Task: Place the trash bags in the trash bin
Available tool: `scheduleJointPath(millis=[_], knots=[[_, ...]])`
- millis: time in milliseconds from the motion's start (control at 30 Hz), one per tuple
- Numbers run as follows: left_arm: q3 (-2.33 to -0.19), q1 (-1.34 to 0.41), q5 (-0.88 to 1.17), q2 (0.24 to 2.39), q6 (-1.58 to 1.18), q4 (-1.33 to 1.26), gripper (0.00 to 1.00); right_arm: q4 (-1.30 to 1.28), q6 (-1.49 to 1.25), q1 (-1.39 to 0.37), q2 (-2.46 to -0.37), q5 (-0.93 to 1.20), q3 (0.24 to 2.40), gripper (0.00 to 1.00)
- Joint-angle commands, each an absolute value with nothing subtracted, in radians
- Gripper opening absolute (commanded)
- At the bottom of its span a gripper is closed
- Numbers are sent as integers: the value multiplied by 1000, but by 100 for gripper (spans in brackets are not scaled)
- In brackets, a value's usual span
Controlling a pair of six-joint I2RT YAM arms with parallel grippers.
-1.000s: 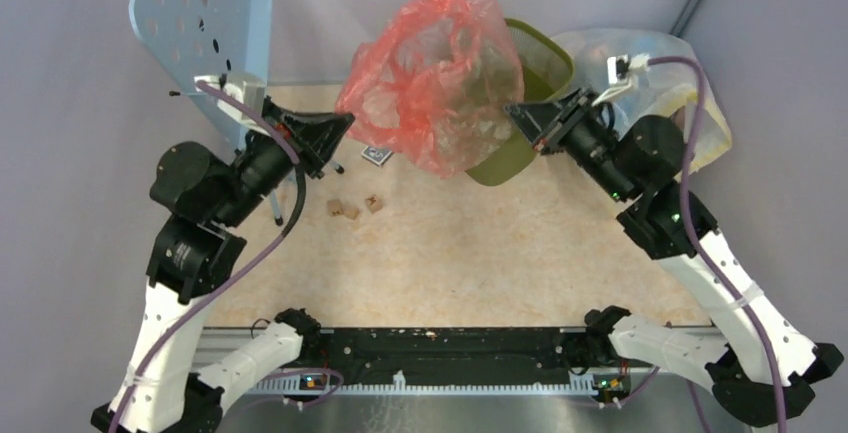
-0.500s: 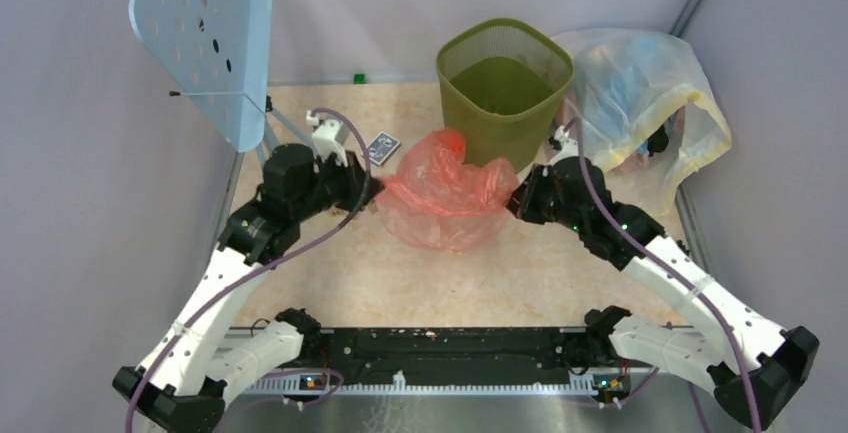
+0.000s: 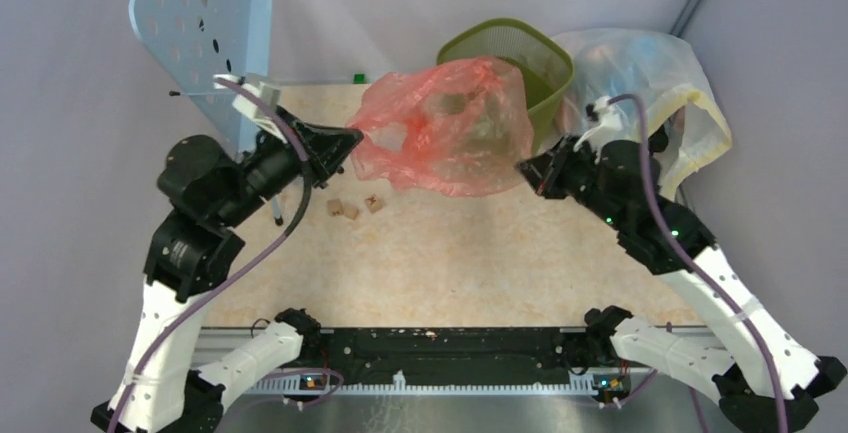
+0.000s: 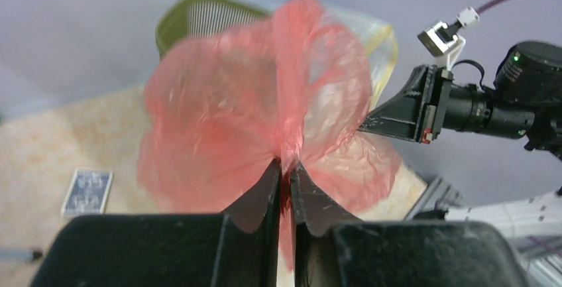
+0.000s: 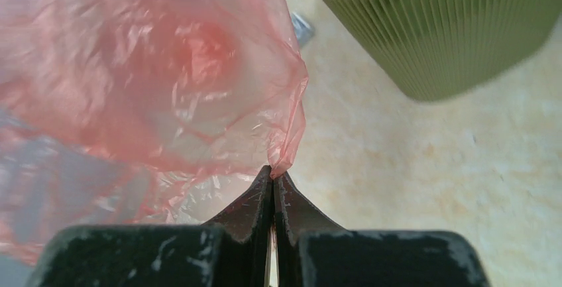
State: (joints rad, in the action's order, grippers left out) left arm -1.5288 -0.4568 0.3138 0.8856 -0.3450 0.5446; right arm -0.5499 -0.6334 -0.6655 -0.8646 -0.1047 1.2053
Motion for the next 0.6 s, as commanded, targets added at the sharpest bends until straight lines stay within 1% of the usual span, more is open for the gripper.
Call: scheduleJointPath(millis=[0,100,200,400,500,567], knots=[[-1357,-457,312,906,-347,575,13,-569,-670,-669,-888,-77,1012,0],[-1274,-456,325,892,-359,554,12,-540,-684,-669,-884,-45,930,0],[-1267,-457,328,889,-359,545,12,-525,-676,-668,-878,-23,902,0],[-1338,-456,352,933,-355,541,12,-552,-600,-669,-880,-34,953,0],[-1335,-456,372,955,-361,513,12,-581,-555,-669,-887,-43,965,0],[-1308,-457,390,962,-370,488,12,-610,-535,-668,-897,-49,967,2]])
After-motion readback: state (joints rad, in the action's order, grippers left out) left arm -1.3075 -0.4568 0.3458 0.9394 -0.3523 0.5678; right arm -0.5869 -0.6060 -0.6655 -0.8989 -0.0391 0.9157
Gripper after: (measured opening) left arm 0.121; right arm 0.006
